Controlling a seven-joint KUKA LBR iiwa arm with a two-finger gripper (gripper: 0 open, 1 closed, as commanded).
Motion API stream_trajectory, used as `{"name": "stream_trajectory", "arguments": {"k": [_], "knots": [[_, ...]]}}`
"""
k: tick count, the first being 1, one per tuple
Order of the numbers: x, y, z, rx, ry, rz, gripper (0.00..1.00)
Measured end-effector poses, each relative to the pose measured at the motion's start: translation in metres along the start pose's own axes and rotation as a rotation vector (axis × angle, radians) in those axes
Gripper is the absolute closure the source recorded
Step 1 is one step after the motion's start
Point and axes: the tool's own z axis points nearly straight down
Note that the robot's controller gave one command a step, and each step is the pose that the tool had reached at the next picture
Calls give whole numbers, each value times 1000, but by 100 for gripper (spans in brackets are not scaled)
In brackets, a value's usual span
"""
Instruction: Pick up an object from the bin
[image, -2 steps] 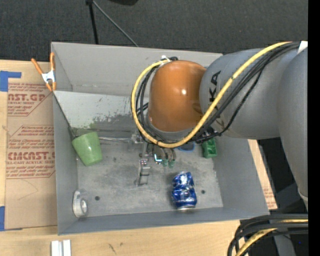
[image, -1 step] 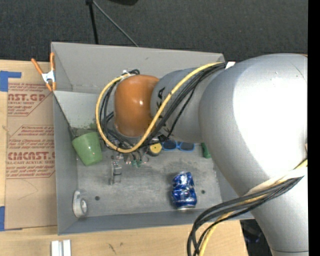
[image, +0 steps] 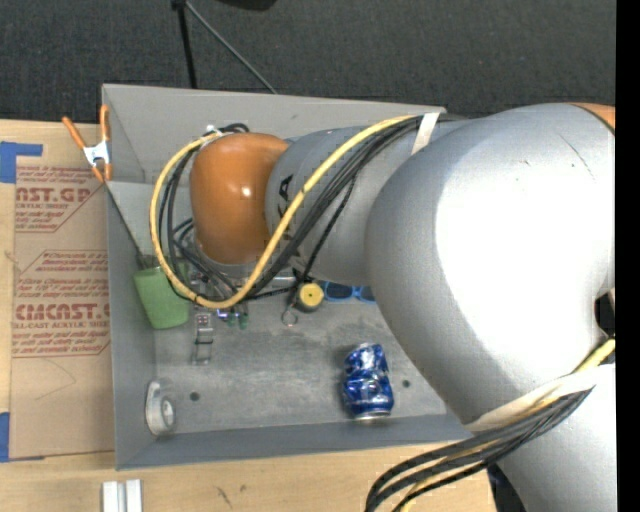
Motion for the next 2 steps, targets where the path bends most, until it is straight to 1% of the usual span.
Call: {"name": "stream_trajectory", "arguments": {"k": [1,2], "knots": [[-4,-9,3,-4,-9,-133,0],[1,6,3,-25,-11,-261,0]]}}
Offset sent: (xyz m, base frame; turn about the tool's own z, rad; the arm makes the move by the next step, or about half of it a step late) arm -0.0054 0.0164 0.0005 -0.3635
